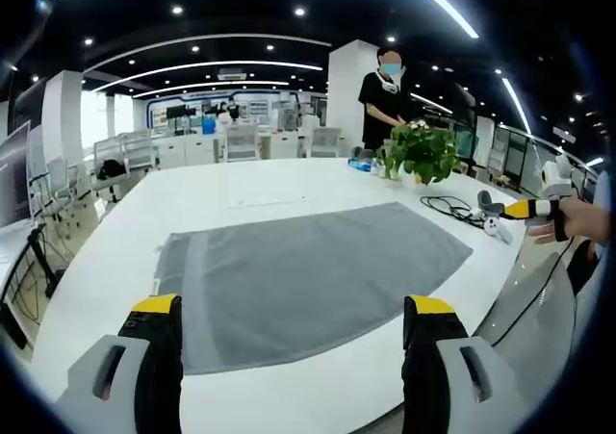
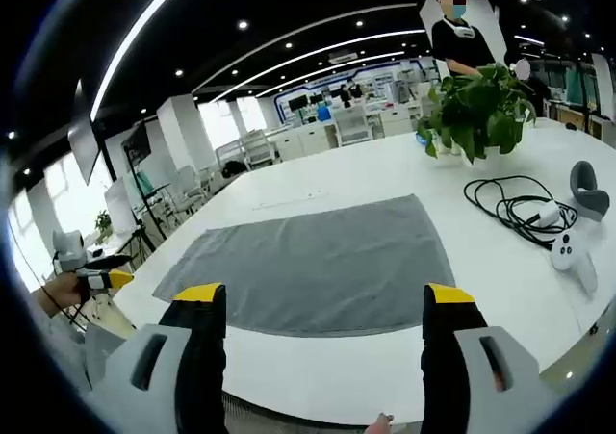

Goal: Fold the towel on the table until its edges align and the towel forms a compact rectangular stack.

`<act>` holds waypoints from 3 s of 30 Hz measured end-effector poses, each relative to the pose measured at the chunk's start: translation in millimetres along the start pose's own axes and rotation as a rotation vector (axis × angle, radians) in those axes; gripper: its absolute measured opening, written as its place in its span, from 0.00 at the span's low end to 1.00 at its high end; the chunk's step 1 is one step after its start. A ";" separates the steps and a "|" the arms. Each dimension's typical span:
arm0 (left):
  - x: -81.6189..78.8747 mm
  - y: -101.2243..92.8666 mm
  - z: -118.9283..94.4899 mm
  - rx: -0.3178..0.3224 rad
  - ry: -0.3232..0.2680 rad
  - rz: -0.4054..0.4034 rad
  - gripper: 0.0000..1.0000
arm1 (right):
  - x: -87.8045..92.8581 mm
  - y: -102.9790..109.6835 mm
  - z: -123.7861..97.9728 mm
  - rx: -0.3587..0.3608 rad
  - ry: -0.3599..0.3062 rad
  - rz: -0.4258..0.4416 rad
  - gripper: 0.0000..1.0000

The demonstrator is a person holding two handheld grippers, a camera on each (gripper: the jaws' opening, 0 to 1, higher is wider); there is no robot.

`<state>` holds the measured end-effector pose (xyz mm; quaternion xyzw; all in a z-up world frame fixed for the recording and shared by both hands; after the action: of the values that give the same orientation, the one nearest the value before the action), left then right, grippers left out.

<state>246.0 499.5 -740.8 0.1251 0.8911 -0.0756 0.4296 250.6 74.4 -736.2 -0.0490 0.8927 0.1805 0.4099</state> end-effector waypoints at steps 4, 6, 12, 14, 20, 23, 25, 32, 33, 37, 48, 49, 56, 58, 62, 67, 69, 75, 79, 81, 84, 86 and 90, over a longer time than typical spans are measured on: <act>0.1 -1.7 0.1 0.002 0.001 0.001 0.98 | 0.4 -1.7 -0.2 -0.005 0.002 0.004 0.84; 0.8 -0.2 0.4 0.000 -0.001 -0.002 0.98 | 0.3 -1.8 0.3 -0.011 0.005 0.003 0.84; 2.8 -0.2 -1.2 -0.008 0.001 -0.007 0.98 | -2.6 -3.6 1.7 -0.018 0.008 -0.004 0.84; 4.0 -0.1 -1.6 -0.011 0.005 -0.009 0.98 | -3.1 -3.9 2.2 -0.019 0.010 -0.007 0.84; 5.6 0.0 -1.9 -0.013 0.006 -0.019 0.98 | -2.8 -5.7 3.7 -0.024 0.016 -0.010 0.84; 5.9 0.6 -0.5 -0.009 -0.001 -0.030 0.97 | -0.8 -5.9 4.7 -0.031 0.019 0.000 0.84; 6.4 0.6 1.0 -0.008 0.000 -0.034 0.97 | -0.2 -5.3 4.7 -0.033 0.020 0.004 0.84; 8.2 -1.9 8.7 0.003 0.013 -0.031 0.97 | 1.8 -9.8 4.3 -0.030 0.025 0.011 0.84; 8.0 -2.6 9.1 0.004 0.013 -0.030 0.97 | 2.0 -10.7 3.9 -0.029 0.024 0.012 0.84; 6.6 -5.4 11.2 0.009 0.011 -0.028 0.97 | 3.3 -13.7 3.6 -0.025 0.026 0.018 0.84; 5.2 -12.6 20.8 0.027 0.025 -0.018 0.97 | 1.1 -23.7 2.4 -0.015 0.024 0.032 0.84; 3.5 -15.7 21.6 0.030 0.024 -0.015 0.97 | 0.3 -25.0 1.6 -0.013 0.023 0.031 0.84; -7.2 -34.1 25.9 0.056 0.010 -0.006 0.97 | -2.6 -35.0 -3.4 -0.002 0.017 0.035 0.84; -9.5 -37.7 29.3 0.067 0.006 -0.001 0.97 | -3.5 -37.9 -4.8 0.001 0.017 0.033 0.84; -14.5 -48.2 35.1 0.086 0.007 0.018 0.97 | -6.6 -45.4 -8.1 0.007 0.012 0.030 0.84; -22.9 -64.0 42.5 0.118 0.016 0.042 0.96 | -11.9 -56.9 -11.2 0.018 0.005 0.029 0.84; -31.8 -76.8 46.8 0.150 0.001 0.046 0.96 | -14.0 -60.1 -11.8 0.018 0.002 0.030 0.83; -52.0 -114.6 61.1 0.215 -0.018 0.099 0.96 | -23.9 -70.7 -10.1 0.011 -0.011 0.031 0.83; -60.7 -142.8 70.4 0.272 -0.015 0.147 0.96 | -34.9 -77.4 -10.2 0.016 -0.016 0.010 0.83; -63.6 -153.6 75.2 0.294 -0.015 0.170 0.96 | -42.1 -83.2 -11.6 0.018 -0.028 0.002 0.83; -67.7 -168.6 82.7 0.319 -0.010 0.205 0.96 | -51.4 -89.9 -11.7 0.014 -0.031 -0.020 0.83; -71.8 -177.4 86.9 0.333 -0.015 0.228 0.96 | -56.7 -95.4 -11.4 0.018 -0.027 -0.035 0.84; -77.8 -192.0 94.9 0.361 -0.014 0.269 0.96 | -68.5 -104.3 -10.3 0.017 -0.037 -0.050 0.83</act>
<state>308.2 280.4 -733.4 0.3173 0.8354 -0.1769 0.4126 312.9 -30.4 -708.1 -0.0645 0.8850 0.1637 0.4311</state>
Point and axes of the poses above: the point that each gripper's makers call its tool centre point, and the gripper's own axes: z roughly forward along the fingers, y roughly to its left, x roughly out of its underside, the point moved 5 cm from there along -z, roughly backward along the fingers, and after that the axes turned 14 degrees about y, right-handed, at the moved point
